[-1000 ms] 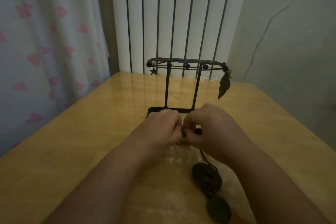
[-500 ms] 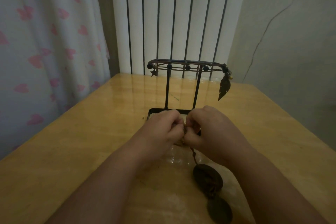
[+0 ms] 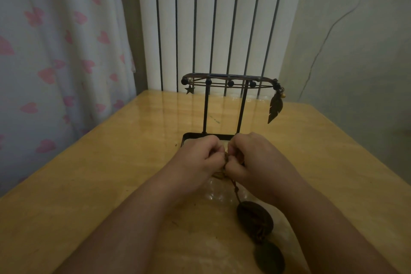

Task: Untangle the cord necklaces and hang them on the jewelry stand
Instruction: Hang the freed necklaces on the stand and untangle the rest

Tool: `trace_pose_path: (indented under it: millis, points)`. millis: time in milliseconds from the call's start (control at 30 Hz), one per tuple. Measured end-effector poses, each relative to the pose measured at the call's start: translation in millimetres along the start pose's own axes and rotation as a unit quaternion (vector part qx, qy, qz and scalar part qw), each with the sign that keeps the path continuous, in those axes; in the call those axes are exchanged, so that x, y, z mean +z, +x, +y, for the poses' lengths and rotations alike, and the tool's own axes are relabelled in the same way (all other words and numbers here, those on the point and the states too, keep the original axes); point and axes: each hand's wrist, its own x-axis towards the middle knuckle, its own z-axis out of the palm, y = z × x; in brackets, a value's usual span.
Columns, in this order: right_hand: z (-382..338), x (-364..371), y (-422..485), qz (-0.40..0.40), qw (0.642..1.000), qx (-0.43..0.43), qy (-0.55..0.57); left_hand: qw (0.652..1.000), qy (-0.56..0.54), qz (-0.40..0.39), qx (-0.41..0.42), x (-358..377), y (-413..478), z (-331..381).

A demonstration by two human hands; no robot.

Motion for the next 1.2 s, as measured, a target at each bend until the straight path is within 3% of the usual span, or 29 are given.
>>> trace_pose_path:
  millis: [267, 600, 800, 1200]
  points:
    - [3.2, 4.5, 0.5, 0.026, 0.999, 0.007, 0.022, 0.999, -0.039, 0.016, -0.025, 2.9, 0.1, -0.9]
    - [6.7, 2.8, 0.1, 0.009, 0.999, -0.017, -0.031, 0.999, 0.029, 0.015, 0.013, 0.1, -1.3, -1.3]
    - [7.3, 2.8, -0.5, 0.049, 0.999, -0.018, -0.006, 0.998, 0.041, 0.035, 0.019, -1.7, -0.6, -0.5]
    - [7.8, 7.5, 5.2, 0.016, 0.997, -0.034, -0.061, 0.995, 0.099, 0.02, 0.018, -1.9, -1.6, 3.0]
